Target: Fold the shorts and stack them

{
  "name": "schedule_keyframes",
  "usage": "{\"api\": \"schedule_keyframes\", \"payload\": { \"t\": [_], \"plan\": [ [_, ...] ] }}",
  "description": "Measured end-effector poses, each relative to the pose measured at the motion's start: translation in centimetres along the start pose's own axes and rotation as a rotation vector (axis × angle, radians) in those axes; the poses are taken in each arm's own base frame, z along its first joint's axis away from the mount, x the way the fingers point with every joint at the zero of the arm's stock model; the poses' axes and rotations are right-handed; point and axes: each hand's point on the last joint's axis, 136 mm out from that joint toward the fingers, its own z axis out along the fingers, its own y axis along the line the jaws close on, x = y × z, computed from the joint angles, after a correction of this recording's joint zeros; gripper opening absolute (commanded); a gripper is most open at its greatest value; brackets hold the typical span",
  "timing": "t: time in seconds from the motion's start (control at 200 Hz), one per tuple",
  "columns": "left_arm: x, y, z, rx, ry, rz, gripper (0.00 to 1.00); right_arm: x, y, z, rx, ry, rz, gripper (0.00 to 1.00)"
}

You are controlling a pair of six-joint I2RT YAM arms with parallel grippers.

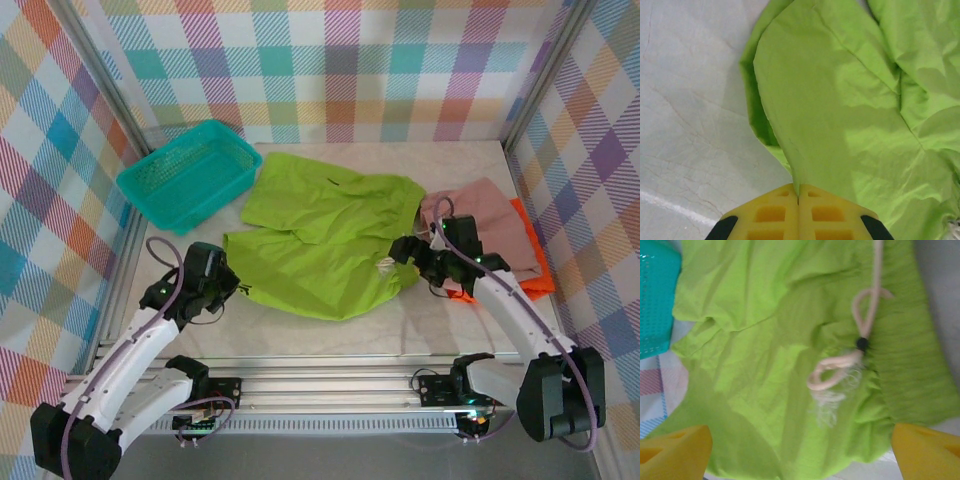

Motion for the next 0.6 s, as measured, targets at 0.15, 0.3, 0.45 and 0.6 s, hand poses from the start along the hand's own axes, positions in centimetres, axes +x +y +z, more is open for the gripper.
{"api": "schedule_keyframes", "payload": {
  "t": [0.15, 0.3, 0.45, 0.6],
  "plan": [
    [-0.1, 0.0, 0.4, -0.031, 0.007, 0.044, 0.0, 1.0, -4.0, 0.3, 0.074, -0.001, 0.12, 0.74],
    [0.0, 0.2, 0.7, -0.044, 0.014, 0.06, 0.0, 1.7, -6.3, 0.9, 0.102, 0.002, 0.217, 0.65],
    [0.0, 0.2, 0.8, -0.045, 0.015, 0.063, 0.0, 1.8, -6.7, 2.4, 0.081, 0.025, 0.282, 0.6],
    [0.2, 0.5, 1.0, -0.051, 0.018, 0.063, 0.0, 1.4, -6.6, 3.6, 0.057, 0.032, 0.325, 0.55]
  ]
}}
